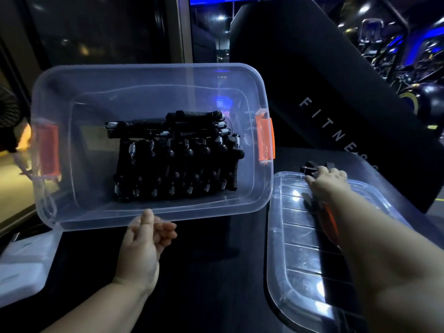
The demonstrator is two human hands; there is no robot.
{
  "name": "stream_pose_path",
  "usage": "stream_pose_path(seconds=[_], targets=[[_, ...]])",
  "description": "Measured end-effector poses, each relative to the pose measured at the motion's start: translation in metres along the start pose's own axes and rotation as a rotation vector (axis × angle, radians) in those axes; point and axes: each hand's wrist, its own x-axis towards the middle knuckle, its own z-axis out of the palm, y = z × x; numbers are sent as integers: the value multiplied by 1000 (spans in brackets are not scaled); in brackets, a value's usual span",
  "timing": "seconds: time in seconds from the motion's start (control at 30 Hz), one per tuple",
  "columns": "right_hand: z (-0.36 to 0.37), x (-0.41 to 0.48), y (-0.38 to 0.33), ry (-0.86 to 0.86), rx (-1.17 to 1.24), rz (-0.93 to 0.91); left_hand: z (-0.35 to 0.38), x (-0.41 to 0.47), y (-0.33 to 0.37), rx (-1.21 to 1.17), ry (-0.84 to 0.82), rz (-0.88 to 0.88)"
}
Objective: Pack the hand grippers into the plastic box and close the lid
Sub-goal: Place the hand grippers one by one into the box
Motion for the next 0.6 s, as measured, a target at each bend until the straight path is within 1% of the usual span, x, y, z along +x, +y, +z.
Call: stream_pose_path(seconds=[0.17, 0.3, 0.4, 0.53, 0.6], targets=[[-1, -29, -3, 46, -18, 2, -1, 1, -1, 20, 9, -16], [-3, -54, 0, 78, 35, 9, 1, 0, 3, 25, 6, -25], [-13, -74, 0, 48, 42, -15, 0, -1, 6, 28, 6, -26], [-27, -98, -1, -17, -95, -70, -3, -2, 5, 46, -14, -38], [-35, -111, -2, -8, -139, -99, -4, -1, 4, 54, -20, -48]])
